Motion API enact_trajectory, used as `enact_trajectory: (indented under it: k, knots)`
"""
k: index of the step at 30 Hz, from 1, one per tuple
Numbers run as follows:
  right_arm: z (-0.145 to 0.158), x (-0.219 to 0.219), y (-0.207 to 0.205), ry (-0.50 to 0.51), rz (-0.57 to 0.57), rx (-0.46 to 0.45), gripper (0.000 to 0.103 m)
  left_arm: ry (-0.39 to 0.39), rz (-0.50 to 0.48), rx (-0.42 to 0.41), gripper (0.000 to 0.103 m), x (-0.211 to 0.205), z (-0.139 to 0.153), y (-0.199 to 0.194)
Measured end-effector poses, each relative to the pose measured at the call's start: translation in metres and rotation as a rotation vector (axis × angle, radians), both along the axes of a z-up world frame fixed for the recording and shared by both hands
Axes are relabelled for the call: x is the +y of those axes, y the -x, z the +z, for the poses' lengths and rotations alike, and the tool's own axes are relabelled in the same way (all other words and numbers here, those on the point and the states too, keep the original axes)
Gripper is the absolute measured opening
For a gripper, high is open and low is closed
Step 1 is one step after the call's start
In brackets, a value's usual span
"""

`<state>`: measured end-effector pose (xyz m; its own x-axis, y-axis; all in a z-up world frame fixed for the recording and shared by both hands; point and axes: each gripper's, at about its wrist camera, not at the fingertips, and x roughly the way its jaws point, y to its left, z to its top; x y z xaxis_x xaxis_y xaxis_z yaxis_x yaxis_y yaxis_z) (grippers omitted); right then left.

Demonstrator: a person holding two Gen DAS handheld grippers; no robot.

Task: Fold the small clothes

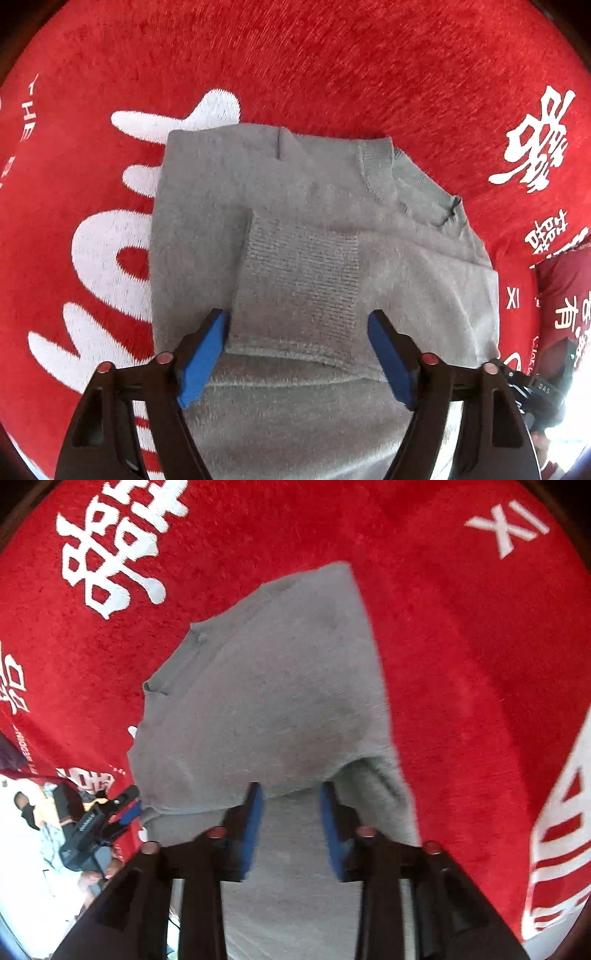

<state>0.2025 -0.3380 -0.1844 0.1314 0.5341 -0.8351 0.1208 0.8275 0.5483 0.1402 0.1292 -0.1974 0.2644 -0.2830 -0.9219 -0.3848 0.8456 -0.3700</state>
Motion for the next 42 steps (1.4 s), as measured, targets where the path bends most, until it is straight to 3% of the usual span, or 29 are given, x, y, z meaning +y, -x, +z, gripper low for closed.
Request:
enact_trajectory:
  k: [1, 2, 3, 4, 5, 6, 9, 13, 18, 23, 27, 33, 36, 38, 42]
  knots:
    - [-0.002, 0.001, 0.0, -0.007, -0.009, 0.003, 0.038, -0.003, -0.007, 0.0, 0.062, 0.0, 0.001, 0.0]
    - [-0.004, 0.001, -0.001, -0.015, -0.021, 0.002, 0.038, 0.003, -0.018, 0.004, 0.039, 0.001, 0.0, -0.001]
    - [-0.005, -0.001, -0.002, -0.027, -0.04, 0.003, 0.038, 0.019, -0.023, 0.009, 0.023, 0.003, -0.003, 0.001]
    - [-0.006, -0.003, -0.003, -0.037, -0.062, 0.007, 0.032, 0.046, -0.022, 0.006, 0.021, 0.006, -0.004, 0.002]
    - [-0.004, -0.007, -0.004, -0.037, -0.071, 0.01, 0.011, 0.056, -0.018, -0.006, 0.02, 0.005, 0.0, 0.003]
    - [-0.002, -0.01, -0.004, -0.039, -0.075, 0.013, 0.006, 0.046, -0.027, -0.023, 0.019, 0.004, 0.007, 0.005]
    - [0.012, -0.009, -0.006, -0.028, -0.036, -0.029, 0.006, -0.018, -0.075, -0.054, 0.019, -0.003, 0.019, 0.01]
    - [0.003, 0.004, -0.007, 0.083, 0.052, -0.01, 0.006, -0.089, -0.092, 0.005, 0.02, -0.004, 0.004, 0.018]
    - [-0.001, 0.008, -0.006, 0.11, 0.072, -0.028, 0.006, -0.21, -0.03, 0.022, 0.053, 0.004, 0.016, 0.027]
    - [-0.002, 0.011, -0.009, 0.117, 0.088, -0.019, 0.006, -0.301, -0.018, 0.029, 0.053, 0.015, 0.028, 0.038]
    - [-0.004, 0.014, -0.01, 0.116, 0.082, -0.022, 0.006, -0.395, -0.044, 0.105, 0.054, 0.013, 0.01, 0.033]
    - [0.003, 0.022, -0.01, 0.158, 0.121, -0.023, 0.011, -0.368, -0.002, 0.126, 0.056, 0.023, 0.009, 0.037]
    - [0.01, 0.03, -0.007, 0.199, 0.164, -0.029, 0.027, -0.364, -0.011, 0.127, 0.056, 0.023, 0.015, 0.043]
    - [0.014, 0.034, -0.003, 0.217, 0.189, -0.039, 0.045, -0.364, -0.012, 0.139, 0.056, 0.017, 0.014, 0.045]
    - [0.022, 0.041, 0.006, 0.241, 0.232, -0.049, 0.045, -0.358, -0.013, 0.16, 0.056, 0.006, 0.012, 0.049]
